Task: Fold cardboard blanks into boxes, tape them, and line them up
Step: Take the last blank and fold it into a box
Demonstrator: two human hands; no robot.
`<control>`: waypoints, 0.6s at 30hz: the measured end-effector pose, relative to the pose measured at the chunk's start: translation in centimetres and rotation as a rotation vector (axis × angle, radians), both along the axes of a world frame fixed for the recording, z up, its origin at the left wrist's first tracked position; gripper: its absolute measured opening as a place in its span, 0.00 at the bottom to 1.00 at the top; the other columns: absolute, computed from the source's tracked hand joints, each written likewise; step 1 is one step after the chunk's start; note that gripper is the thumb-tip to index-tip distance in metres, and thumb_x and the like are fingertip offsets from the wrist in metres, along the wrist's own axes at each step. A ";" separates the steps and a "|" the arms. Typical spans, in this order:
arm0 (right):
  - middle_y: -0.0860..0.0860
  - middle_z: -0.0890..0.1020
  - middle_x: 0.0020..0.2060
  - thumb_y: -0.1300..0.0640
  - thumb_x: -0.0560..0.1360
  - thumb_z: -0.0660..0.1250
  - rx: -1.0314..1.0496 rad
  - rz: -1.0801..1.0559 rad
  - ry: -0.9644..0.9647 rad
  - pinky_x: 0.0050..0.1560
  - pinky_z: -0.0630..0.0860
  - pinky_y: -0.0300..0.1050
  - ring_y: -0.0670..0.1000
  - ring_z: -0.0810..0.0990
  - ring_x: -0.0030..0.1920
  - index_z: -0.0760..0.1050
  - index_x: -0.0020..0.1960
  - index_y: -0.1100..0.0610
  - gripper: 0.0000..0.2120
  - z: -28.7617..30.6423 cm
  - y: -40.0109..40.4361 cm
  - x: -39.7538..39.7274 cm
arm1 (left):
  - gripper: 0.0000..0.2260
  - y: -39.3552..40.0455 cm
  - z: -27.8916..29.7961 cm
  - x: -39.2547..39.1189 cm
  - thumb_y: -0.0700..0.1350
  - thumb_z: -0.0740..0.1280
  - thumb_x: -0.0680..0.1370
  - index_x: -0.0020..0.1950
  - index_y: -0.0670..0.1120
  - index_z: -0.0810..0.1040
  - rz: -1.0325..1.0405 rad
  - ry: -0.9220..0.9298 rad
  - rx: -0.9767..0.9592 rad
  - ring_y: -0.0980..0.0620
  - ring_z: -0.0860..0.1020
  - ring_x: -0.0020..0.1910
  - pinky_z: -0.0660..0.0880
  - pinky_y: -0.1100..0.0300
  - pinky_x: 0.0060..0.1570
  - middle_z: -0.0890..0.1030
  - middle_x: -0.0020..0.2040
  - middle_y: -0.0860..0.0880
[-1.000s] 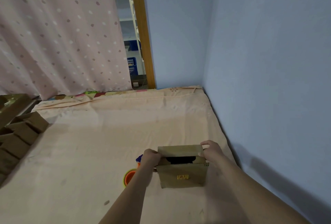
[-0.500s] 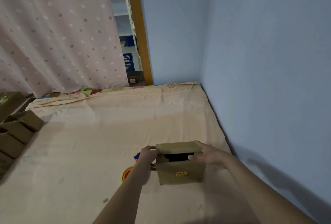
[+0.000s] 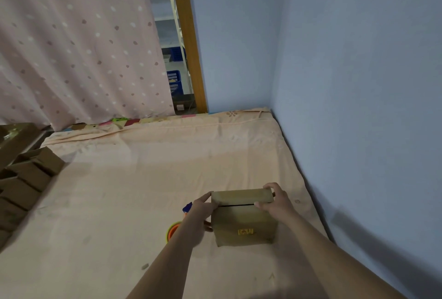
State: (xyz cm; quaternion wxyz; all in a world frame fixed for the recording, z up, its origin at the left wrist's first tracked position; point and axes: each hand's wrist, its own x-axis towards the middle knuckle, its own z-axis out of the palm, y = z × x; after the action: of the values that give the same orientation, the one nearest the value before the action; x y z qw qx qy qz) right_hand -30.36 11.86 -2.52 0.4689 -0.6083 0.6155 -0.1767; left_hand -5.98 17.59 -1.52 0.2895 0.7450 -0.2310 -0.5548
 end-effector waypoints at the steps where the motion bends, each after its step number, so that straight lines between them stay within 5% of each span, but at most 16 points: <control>1: 0.52 0.69 0.58 0.50 0.72 0.77 0.017 -0.001 -0.018 0.50 0.76 0.45 0.48 0.73 0.49 0.68 0.61 0.43 0.24 -0.1 0.0 0.0 | 0.24 0.3 0.1 -0.2 0.50 0.68 0.80 0.75 0.59 0.67 -0.023 -0.001 0.007 0.35 0.80 0.51 0.82 0.42 0.40 0.76 0.60 0.45; 4: 0.52 0.68 0.60 0.52 0.73 0.76 0.075 -0.047 -0.077 0.53 0.78 0.47 0.49 0.74 0.51 0.68 0.61 0.41 0.23 -0.5 0.1 0.1 | 0.31 0.8 -0.3 -0.9 0.57 0.72 0.75 0.75 0.61 0.64 -0.013 0.075 -0.001 0.35 0.72 0.63 0.81 0.34 0.40 0.68 0.69 0.44; 9: 0.55 0.66 0.70 0.51 0.74 0.75 0.200 -0.063 -0.045 0.64 0.74 0.54 0.56 0.71 0.63 0.60 0.73 0.40 0.34 0.1 -0.4 0.8 | 0.31 1.0 0.2 -1.0 0.51 0.73 0.76 0.76 0.58 0.64 0.029 0.086 -0.044 0.35 0.71 0.64 0.80 0.33 0.40 0.69 0.69 0.44; 12: 0.52 0.59 0.77 0.46 0.74 0.74 0.455 -0.043 -0.151 0.49 0.81 0.61 0.62 0.65 0.72 0.44 0.79 0.37 0.47 1.3 -0.6 0.3 | 0.31 1.0 0.1 -0.8 0.49 0.75 0.74 0.75 0.58 0.68 0.062 0.122 -0.077 0.35 0.72 0.62 0.79 0.32 0.40 0.72 0.67 0.44; 14: 0.51 0.59 0.76 0.48 0.72 0.77 0.539 -0.055 -0.245 0.43 0.82 0.66 0.64 0.65 0.72 0.49 0.78 0.36 0.47 1.4 -0.9 -0.4 | 0.32 1.0 0.2 -0.7 0.48 0.76 0.73 0.74 0.59 0.69 0.071 0.136 -0.110 0.36 0.73 0.61 0.79 0.32 0.40 0.73 0.66 0.44; 18: 0.55 0.69 0.68 0.57 0.72 0.78 0.563 -0.009 -0.355 0.48 0.78 0.75 0.65 0.74 0.63 0.66 0.68 0.43 0.31 2.2 -1.2 -1.4 | 0.31 1.0 0.8 0.0 0.47 0.77 0.73 0.74 0.59 0.69 0.055 0.155 -0.163 0.38 0.75 0.59 0.79 0.32 0.41 0.75 0.62 0.47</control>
State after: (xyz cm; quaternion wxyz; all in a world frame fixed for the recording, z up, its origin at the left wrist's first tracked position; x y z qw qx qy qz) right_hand -31.79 10.69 -0.33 0.7178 -0.4117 0.5516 -0.1049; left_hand -5.98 18.57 -0.74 0.3812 0.6799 -0.2317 -0.5820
